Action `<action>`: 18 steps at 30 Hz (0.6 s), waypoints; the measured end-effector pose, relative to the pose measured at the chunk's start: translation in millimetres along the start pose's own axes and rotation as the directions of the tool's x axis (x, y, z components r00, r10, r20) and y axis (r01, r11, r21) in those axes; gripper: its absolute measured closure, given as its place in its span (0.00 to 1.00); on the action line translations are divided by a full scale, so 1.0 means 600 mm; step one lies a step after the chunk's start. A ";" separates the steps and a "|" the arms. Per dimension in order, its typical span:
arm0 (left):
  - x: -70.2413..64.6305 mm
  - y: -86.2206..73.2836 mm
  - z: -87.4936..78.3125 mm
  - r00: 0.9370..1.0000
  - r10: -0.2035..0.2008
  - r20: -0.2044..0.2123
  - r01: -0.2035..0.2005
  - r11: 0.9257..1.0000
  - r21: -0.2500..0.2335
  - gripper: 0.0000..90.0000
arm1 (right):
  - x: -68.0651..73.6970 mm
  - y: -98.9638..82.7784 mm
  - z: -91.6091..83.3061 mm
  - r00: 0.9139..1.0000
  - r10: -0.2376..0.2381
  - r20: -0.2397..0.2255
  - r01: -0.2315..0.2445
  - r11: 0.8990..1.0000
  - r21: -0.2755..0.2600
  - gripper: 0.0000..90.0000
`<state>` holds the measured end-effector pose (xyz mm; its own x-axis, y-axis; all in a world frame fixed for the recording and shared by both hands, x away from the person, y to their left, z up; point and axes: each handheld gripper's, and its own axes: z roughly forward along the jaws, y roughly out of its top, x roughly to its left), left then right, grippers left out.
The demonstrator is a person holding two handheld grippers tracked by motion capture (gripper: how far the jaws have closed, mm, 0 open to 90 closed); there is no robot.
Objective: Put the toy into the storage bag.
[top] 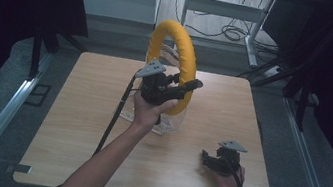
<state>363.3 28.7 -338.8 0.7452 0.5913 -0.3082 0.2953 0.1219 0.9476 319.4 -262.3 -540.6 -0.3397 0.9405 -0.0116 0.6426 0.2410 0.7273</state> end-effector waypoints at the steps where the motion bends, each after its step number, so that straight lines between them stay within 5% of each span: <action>1: 0.004 -0.002 0.000 1.000 0.000 -0.003 0.000 1.000 0.006 0.55 | 0.000 0.000 0.000 1.000 0.000 0.000 0.000 1.000 0.000 0.20; 18: 0.040 -0.033 0.005 0.997 -0.055 -0.051 0.057 0.998 0.030 0.55 | 0.000 0.000 0.000 1.000 -0.002 -0.001 0.002 1.000 0.000 0.20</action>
<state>377.1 37.7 -365.3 0.6961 0.6237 -0.3557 0.3552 0.1314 0.9255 319.4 -262.4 -540.6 -0.3421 0.9396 -0.0126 0.6420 0.2435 0.7270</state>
